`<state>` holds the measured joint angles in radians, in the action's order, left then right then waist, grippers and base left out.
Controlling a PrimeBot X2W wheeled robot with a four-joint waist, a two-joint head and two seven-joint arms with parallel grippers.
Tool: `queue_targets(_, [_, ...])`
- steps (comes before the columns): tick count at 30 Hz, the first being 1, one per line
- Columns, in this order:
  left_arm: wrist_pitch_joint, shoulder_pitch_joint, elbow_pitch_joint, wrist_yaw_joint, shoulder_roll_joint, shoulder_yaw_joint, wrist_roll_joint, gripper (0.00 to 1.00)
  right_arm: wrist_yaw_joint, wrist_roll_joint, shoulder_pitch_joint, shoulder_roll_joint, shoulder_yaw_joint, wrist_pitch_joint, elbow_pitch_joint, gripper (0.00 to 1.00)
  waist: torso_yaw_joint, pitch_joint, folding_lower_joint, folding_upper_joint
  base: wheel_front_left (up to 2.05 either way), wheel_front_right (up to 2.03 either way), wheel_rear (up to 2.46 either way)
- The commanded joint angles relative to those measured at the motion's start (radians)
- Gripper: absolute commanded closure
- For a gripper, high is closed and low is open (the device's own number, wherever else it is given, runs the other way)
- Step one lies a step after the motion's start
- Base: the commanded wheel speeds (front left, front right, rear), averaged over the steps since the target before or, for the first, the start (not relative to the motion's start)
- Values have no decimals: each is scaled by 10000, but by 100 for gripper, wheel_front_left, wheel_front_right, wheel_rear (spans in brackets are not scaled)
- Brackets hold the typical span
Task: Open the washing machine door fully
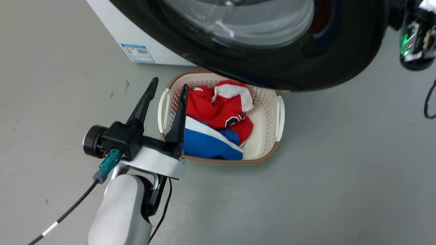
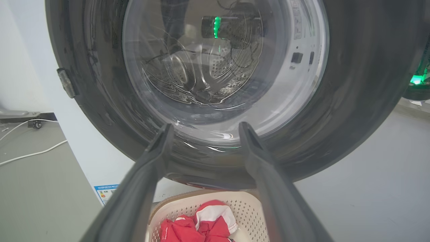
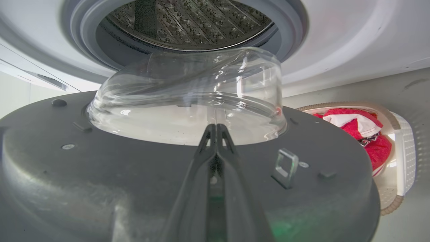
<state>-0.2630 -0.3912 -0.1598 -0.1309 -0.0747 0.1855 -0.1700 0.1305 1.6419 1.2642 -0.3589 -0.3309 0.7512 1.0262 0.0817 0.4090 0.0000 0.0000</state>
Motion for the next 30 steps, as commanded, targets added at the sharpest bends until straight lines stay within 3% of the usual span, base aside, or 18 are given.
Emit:
queue_targets(1, [-24,231,-43,3,46,-65,68,0,4,-11,-373,134,-70,116,-171,100,-69,-418,0,0,0,0,0])
queue_targets(17, [-24,1509,-517,3,113,-167,150,0,4,208,-3411,1060,-773,863,-2240,100,-170,-2221,0,0,0,0,0])
queue_targets(30, [-23,1929,-672,3,159,-47,87,0,4,429,-4872,1816,-1210,942,-3632,100,77,-2886,0,0,0,0,0])
